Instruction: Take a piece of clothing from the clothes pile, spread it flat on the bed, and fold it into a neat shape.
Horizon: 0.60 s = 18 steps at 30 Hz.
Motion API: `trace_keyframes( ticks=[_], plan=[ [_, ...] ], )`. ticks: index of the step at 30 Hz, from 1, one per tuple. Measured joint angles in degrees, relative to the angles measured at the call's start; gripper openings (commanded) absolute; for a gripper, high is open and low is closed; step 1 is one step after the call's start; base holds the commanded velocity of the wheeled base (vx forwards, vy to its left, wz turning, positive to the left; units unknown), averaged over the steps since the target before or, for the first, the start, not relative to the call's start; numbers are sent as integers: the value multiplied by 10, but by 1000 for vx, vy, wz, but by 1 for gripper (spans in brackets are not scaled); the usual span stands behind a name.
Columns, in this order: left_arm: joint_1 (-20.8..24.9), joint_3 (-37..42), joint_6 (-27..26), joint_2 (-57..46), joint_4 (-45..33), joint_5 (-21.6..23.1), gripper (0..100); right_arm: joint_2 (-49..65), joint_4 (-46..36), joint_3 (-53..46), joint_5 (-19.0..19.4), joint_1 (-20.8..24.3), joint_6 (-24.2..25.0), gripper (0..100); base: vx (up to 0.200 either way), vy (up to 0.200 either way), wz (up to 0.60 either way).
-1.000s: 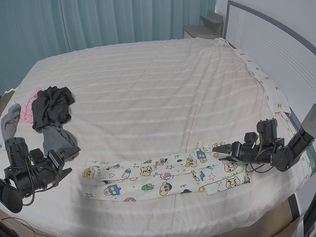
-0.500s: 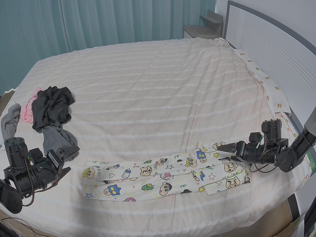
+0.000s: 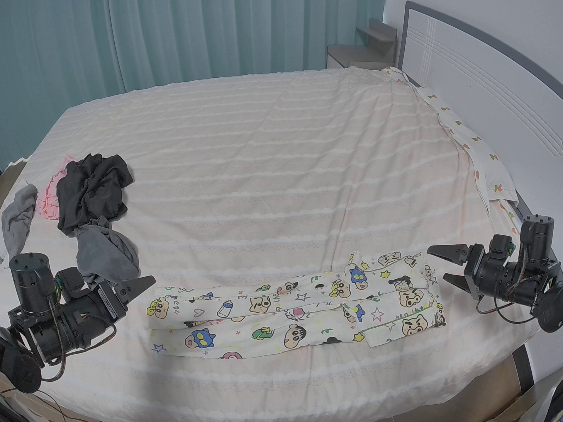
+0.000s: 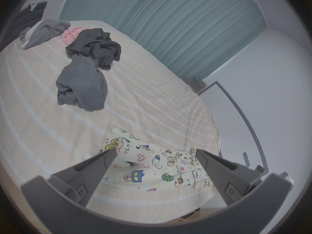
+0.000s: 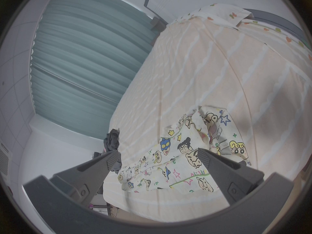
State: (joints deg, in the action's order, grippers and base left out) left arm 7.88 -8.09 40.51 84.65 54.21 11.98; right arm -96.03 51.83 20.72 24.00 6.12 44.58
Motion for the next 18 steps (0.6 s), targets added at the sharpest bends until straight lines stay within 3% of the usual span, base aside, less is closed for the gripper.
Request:
trace_keyframes(
  ticks=[5,12,18],
  plan=[
    [8,0,-7,4,-15,-9,100,4,86,-50,9,-9,11,100,-200,0,0],
    [10,-6,-74,32,-19,-60,100,0,134,-90,42,-12,15,100,0,0,0],
    [14,-16,-81,58,-21,-63,100,-2,138,-98,46,-13,16,100,0,33,0]
  ],
)
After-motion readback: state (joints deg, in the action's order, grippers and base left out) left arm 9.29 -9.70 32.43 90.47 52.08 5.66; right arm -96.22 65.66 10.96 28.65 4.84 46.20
